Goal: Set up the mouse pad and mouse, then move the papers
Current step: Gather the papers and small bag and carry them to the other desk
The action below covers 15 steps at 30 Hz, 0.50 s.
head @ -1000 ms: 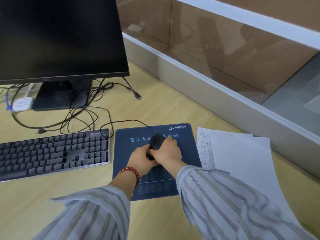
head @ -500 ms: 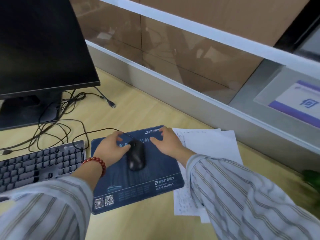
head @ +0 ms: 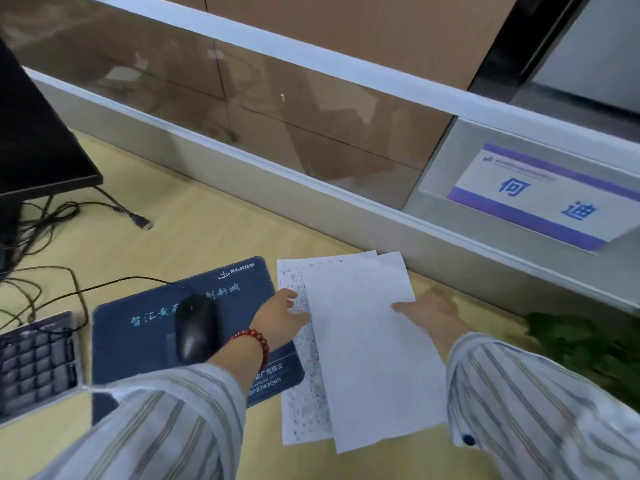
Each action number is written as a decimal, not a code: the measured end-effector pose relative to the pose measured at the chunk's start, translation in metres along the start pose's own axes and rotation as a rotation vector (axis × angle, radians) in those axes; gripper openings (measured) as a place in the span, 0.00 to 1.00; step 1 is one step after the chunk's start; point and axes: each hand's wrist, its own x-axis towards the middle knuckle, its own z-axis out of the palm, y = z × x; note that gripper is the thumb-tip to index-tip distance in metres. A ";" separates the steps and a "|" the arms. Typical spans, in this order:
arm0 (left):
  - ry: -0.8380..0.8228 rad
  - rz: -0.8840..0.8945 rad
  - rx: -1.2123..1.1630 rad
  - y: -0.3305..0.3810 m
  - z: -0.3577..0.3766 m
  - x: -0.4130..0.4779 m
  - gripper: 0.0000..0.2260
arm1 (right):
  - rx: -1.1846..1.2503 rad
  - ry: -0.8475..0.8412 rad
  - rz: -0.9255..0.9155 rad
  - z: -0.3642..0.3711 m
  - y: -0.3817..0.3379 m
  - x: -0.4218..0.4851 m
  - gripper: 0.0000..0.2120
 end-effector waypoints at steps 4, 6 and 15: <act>-0.019 -0.066 -0.050 0.005 0.015 0.012 0.35 | 0.202 -0.007 0.012 0.010 -0.003 0.014 0.43; -0.002 -0.090 -0.063 0.005 0.017 0.019 0.38 | 0.257 -0.021 0.014 0.017 -0.009 0.016 0.39; 0.273 -0.069 0.020 0.012 0.017 0.023 0.34 | 0.060 0.061 -0.061 0.031 -0.032 0.003 0.31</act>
